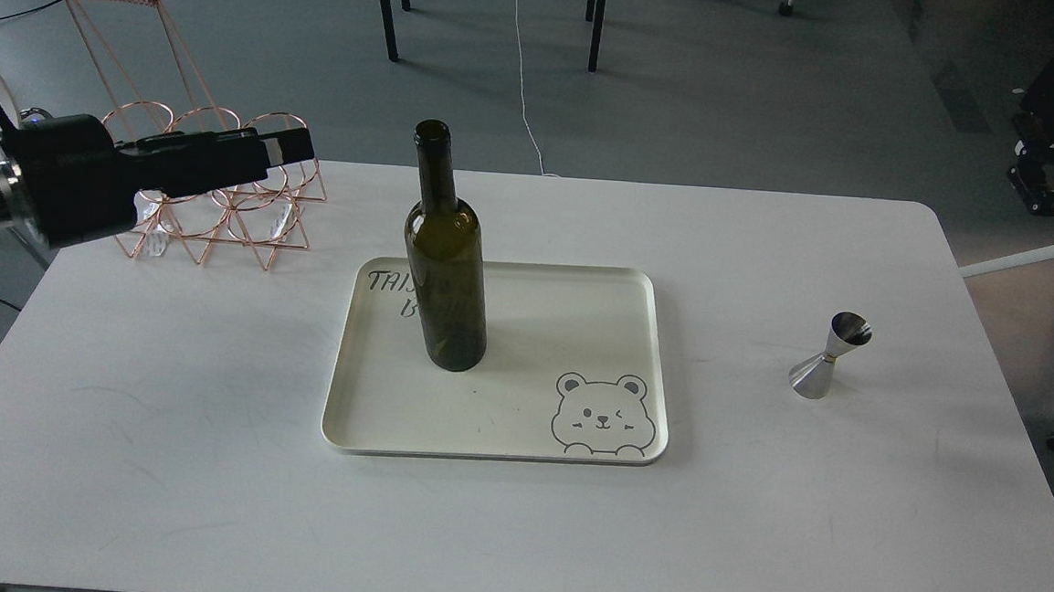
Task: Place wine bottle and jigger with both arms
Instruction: 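Withdraw the right arm and reach the left gripper to the wine bottle neck, then close the left gripper around the wine bottle neck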
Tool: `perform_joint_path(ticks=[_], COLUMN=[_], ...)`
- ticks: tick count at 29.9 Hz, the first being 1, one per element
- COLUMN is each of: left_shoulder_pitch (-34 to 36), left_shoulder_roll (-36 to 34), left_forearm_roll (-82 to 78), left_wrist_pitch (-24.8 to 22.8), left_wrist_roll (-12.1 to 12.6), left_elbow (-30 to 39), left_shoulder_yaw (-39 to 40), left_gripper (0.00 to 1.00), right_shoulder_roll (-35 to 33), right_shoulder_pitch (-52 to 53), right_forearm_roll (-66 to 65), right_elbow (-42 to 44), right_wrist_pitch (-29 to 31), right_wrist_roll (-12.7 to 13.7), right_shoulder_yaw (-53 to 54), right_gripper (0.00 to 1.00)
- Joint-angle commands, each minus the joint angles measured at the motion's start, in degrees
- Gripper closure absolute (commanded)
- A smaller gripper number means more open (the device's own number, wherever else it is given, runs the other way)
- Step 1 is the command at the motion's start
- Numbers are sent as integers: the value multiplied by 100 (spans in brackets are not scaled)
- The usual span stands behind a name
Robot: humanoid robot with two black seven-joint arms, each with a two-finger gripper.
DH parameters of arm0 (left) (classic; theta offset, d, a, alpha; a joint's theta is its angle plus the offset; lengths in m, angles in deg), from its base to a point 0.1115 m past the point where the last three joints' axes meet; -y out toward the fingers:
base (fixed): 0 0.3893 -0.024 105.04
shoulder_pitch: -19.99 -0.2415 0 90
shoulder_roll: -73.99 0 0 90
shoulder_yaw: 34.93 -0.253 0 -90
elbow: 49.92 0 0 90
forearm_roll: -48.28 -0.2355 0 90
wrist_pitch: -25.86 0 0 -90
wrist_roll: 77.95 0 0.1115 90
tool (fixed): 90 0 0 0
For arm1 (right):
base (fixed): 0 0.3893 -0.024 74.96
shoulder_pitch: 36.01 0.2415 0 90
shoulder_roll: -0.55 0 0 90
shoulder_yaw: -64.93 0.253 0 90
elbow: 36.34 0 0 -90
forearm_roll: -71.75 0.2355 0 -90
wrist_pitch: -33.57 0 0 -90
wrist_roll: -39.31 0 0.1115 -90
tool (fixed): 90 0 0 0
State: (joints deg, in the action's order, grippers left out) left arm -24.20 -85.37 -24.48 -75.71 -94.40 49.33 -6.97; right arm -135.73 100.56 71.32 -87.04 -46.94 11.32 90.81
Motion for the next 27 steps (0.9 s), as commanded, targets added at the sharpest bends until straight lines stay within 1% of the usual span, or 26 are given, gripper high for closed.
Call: perform_joint_path(ticks=[1,4,8,15,19,22,24,27], left_shoulder_pitch=[-2,-11,-2,7,85,139,139,139], left_shoulder_roll=[448,940,1591,2163,2383,2436,2436,2453], left_forearm_roll=[-1238,-2257,-3156,-3315,-3315,-3315,-3315,-3315], left_wrist_pitch=[216,347,444,453,453,453,453,453], left_wrist_roll=[2,19,63,274,327,327,327,327], left_elbow=[32,-11,-143,-653,-829,-882,-882,-908], left_shoulder_yaw=[-9,-18,-27,-1,34,43,52,52], left_gripper=[2,2,2,5,7,17,21,32], right_shoulder_roll=[-4,-4,-4,-13,-22,-31,-31,-40], right_shoulder_pitch=[1,-8,1,-8,-25,-43,-60,-60], right_forearm_roll=[34,52,87,105,122,122,122,122], right_elbow=[95,113,113,262,280,280,289,289], right_wrist_pitch=[167,211,220,475,537,537,537,537], right_wrist_roll=[-1,-1,-1,-1,-1,-1,-1,-1], right_shoulder_yaw=[49,49,75,172,172,172,172,172], right_gripper=[3,3,3,3,3,3,3,3])
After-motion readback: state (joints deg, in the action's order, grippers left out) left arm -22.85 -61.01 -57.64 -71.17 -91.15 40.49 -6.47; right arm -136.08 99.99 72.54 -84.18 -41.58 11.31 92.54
